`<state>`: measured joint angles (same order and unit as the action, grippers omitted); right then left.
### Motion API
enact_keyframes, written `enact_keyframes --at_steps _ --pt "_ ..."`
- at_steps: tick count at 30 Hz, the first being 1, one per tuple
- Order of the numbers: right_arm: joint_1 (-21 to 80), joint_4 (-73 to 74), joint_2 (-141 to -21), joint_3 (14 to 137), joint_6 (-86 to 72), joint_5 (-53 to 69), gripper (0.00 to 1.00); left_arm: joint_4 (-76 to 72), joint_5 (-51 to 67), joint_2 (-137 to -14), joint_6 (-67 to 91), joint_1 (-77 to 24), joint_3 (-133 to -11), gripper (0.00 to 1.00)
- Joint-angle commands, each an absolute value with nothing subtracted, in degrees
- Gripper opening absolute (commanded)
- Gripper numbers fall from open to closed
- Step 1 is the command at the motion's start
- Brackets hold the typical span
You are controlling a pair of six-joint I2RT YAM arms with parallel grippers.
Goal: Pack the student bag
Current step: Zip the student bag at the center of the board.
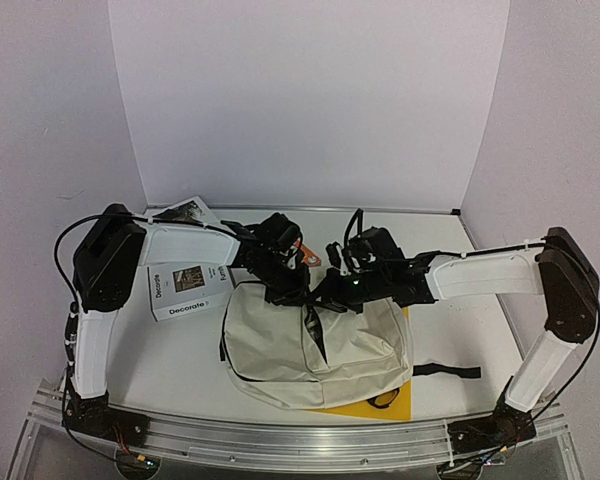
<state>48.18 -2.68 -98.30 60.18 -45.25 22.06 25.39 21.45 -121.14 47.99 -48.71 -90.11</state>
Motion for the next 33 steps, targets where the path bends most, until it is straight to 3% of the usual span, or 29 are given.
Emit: enact_keyframes --at_steps 1,8,33 --pt "48.96 -5.24 -96.36 60.37 -43.62 24.27 0.0 22.87 18.46 -122.81 46.99 -48.46 -93.02 0.09" --pt "50.66 -3.44 -94.79 60.7 -41.09 24.52 0.0 18.58 18.04 -122.55 46.4 -45.04 -92.06 0.0" --pt "51.96 -2.64 -92.03 54.81 -47.64 22.1 0.0 12.97 18.48 -128.58 38.19 -37.2 -99.01 0.0"
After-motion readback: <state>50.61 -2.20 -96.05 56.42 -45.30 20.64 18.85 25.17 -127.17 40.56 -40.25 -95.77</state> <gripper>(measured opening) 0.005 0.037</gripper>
